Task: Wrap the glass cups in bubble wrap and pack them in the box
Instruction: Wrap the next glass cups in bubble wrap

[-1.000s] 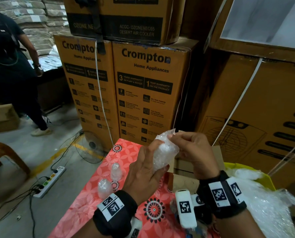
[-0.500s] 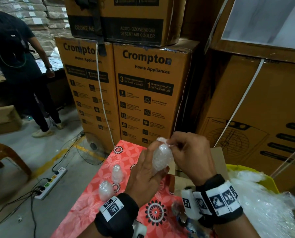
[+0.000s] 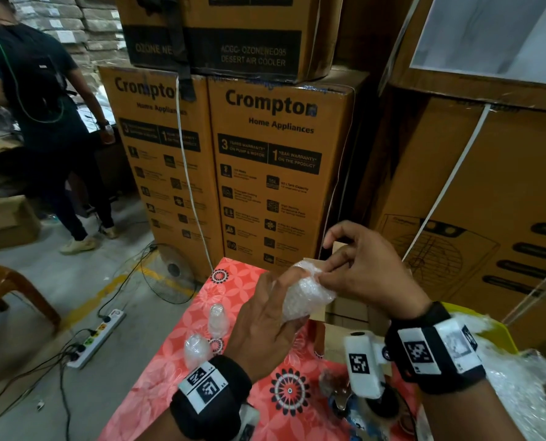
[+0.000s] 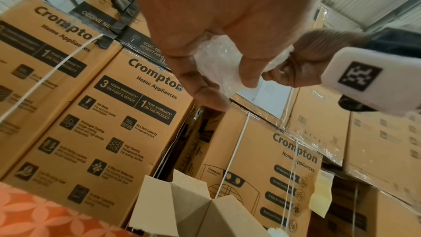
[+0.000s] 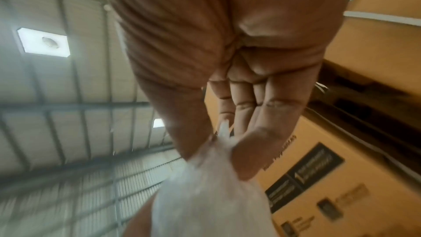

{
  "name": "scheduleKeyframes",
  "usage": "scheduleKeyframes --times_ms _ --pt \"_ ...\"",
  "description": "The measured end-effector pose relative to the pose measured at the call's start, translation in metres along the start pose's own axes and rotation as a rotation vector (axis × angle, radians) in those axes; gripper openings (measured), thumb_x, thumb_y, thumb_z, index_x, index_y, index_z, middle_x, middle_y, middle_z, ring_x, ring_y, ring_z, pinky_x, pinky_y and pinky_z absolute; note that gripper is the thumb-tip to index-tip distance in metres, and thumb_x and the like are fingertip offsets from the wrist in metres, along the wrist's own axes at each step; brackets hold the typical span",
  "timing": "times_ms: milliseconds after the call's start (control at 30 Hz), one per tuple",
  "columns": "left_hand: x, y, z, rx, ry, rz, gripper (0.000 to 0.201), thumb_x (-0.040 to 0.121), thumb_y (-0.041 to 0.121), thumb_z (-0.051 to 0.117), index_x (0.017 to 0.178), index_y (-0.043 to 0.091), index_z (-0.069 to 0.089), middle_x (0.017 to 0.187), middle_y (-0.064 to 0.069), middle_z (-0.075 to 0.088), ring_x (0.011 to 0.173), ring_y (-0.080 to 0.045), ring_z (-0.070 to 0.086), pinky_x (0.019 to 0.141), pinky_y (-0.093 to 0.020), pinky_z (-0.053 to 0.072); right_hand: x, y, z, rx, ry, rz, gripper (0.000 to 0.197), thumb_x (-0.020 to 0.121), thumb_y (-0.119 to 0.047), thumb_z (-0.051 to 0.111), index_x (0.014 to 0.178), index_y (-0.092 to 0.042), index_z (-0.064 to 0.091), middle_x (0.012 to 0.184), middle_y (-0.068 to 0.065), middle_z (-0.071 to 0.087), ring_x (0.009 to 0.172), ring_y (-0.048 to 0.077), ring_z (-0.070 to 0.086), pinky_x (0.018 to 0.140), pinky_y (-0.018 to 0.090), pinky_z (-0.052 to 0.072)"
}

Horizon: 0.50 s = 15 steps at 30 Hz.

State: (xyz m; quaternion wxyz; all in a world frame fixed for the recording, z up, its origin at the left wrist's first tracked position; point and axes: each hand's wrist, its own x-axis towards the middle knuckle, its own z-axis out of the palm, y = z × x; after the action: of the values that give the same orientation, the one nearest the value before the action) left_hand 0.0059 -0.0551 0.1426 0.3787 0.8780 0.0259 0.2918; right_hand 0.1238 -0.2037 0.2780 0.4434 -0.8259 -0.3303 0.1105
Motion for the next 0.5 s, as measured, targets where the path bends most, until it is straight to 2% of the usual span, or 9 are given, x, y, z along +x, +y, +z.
scheduleKeyframes --times_ms 100,167,233,300,367,433,467,500 --pt "-0.001 0.0 0.006 -0.015 -0.03 -0.01 0.077 0.098 0.025 0.073 0.155 0.056 0.03 0.131 0.006 0.046 0.096 -0.011 0.062 0.073 -0.021 0.057 0.0 0.001 0.008 -0.293 0.078 -0.114 0.05 0.077 -0.006 0.086 0.099 -0.035 0.051 0.077 -0.005 0.07 0.068 0.007 0.068 0.061 0.032 0.06" --pt "0.0 0.001 0.007 -0.04 -0.046 -0.044 0.077 0.1 0.028 0.072 0.155 0.058 0.028 0.131 0.007 0.047 0.098 -0.013 0.062 0.078 -0.029 0.058 -0.002 0.001 0.02 -0.463 0.136 -0.232 0.047 0.083 -0.002 0.076 0.101 -0.034 0.047 0.078 -0.009 0.062 0.068 0.005 0.06 0.058 0.031 0.056" --pt "0.001 0.003 0.006 -0.063 -0.051 -0.096 0.074 0.102 0.034 0.07 0.156 0.059 0.025 0.136 0.011 0.047 0.106 -0.011 0.061 0.087 -0.035 0.056 -0.006 0.001 0.029 -0.524 0.186 -0.298 0.037 0.089 -0.004 0.071 0.102 -0.031 0.049 0.08 -0.013 0.056 0.072 0.004 0.056 0.059 0.024 0.051" --pt "0.002 0.004 0.003 -0.113 -0.056 -0.142 0.076 0.102 0.038 0.069 0.155 0.062 0.021 0.143 0.017 0.046 0.116 -0.004 0.057 0.095 -0.03 0.053 -0.007 0.002 0.026 -0.463 0.185 -0.335 0.025 0.091 -0.01 0.076 0.091 -0.028 0.059 0.084 -0.016 0.057 0.077 0.002 0.057 0.063 0.017 0.047" --pt "0.005 0.002 -0.001 -0.213 -0.089 -0.199 0.08 0.102 0.035 0.07 0.154 0.065 0.018 0.145 0.018 0.046 0.116 -0.006 0.058 0.09 -0.03 0.053 -0.004 0.009 0.014 -0.299 0.098 -0.369 0.016 0.088 -0.018 0.083 0.086 -0.03 0.074 0.091 -0.017 0.066 0.087 0.001 0.065 0.072 0.016 0.052" --pt "0.008 0.002 -0.004 -0.367 -0.135 -0.255 0.082 0.101 0.027 0.072 0.155 0.062 0.022 0.143 0.011 0.052 0.107 -0.018 0.06 0.079 -0.037 0.055 -0.004 0.016 0.003 -0.18 -0.075 -0.385 0.017 0.088 -0.014 0.083 0.098 -0.028 0.082 0.105 -0.017 0.07 0.103 0.001 0.067 0.086 0.016 0.055" --pt "0.009 0.002 -0.006 -0.419 -0.147 -0.263 0.083 0.1 0.025 0.073 0.157 0.058 0.023 0.143 0.01 0.053 0.109 -0.022 0.061 0.08 -0.045 0.057 -0.004 0.019 -0.001 -0.14 -0.145 -0.386 0.023 0.088 -0.008 0.082 0.104 -0.025 0.082 0.111 -0.017 0.07 0.109 0.002 0.066 0.09 0.016 0.055" --pt "0.01 0.002 -0.007 -0.45 -0.158 -0.267 0.084 0.099 0.024 0.073 0.159 0.055 0.023 0.145 0.01 0.054 0.115 -0.025 0.062 0.085 -0.055 0.059 -0.004 0.023 -0.002 -0.104 -0.176 -0.391 0.029 0.087 -0.002 0.081 0.107 -0.022 0.082 0.113 -0.014 0.07 0.112 0.003 0.066 0.091 0.018 0.057"
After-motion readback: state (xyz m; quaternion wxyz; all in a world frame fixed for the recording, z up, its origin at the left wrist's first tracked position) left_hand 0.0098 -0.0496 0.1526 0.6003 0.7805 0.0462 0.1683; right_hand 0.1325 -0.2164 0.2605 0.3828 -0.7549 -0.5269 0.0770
